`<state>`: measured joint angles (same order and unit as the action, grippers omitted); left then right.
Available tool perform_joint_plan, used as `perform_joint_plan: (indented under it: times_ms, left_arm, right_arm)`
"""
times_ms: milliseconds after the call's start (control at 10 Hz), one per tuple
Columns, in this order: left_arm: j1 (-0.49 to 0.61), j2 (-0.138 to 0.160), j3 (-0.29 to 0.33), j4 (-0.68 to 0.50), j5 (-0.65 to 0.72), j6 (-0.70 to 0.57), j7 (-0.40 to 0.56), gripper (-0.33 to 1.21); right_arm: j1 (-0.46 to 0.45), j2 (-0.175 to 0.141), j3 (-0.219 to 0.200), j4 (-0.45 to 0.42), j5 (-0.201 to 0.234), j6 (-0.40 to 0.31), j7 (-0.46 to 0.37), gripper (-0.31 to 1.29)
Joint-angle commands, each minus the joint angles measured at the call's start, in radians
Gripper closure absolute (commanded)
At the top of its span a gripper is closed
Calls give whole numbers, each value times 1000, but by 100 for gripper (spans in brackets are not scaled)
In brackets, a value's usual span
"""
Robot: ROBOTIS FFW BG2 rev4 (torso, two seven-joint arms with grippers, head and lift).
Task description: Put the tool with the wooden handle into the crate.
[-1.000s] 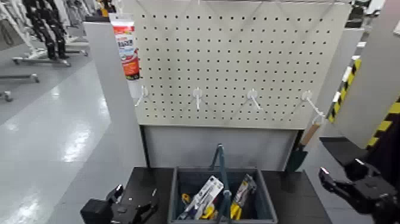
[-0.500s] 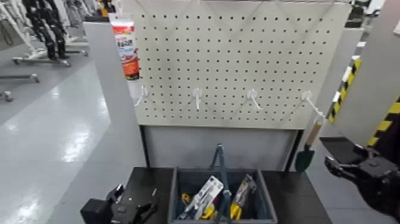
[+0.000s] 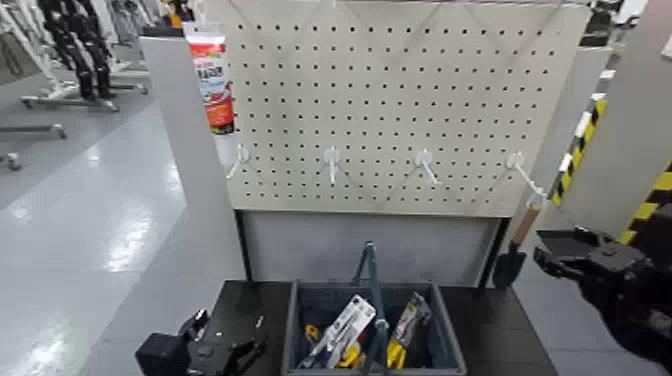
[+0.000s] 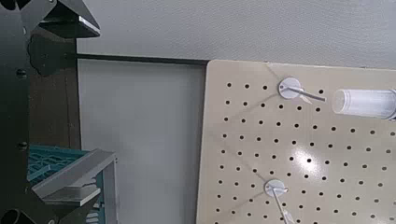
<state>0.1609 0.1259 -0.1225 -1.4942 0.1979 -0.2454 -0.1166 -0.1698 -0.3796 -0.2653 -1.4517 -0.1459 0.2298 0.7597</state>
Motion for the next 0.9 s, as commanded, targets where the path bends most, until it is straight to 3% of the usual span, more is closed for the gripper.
perform_joint_plan:
  times_ms: [100,500,600,800,900]
  left_arm:
    - [-3,-2,-2,2,0,0,0,11]
    - [-9,-6,-3,6,0,0,-2,11]
    - [-12,-6,-3,8,0,0,-5,11]
    - [-12,-6,-2,8,0,0,-6,11]
    - [-11,-6,-2,8,0,-2,-6,11]
  right_arm:
    - [-83,-15,72,137,-21,-35,13,13]
    - [-171,-24,152,243,-38,-69,27,15]
    - [-186,-22,164,257,-43,-75,30,24]
    - [-191,-21,178,258,-46,-79,29,89]
    - [-189,-21,179,252,-47,-78,29,107]
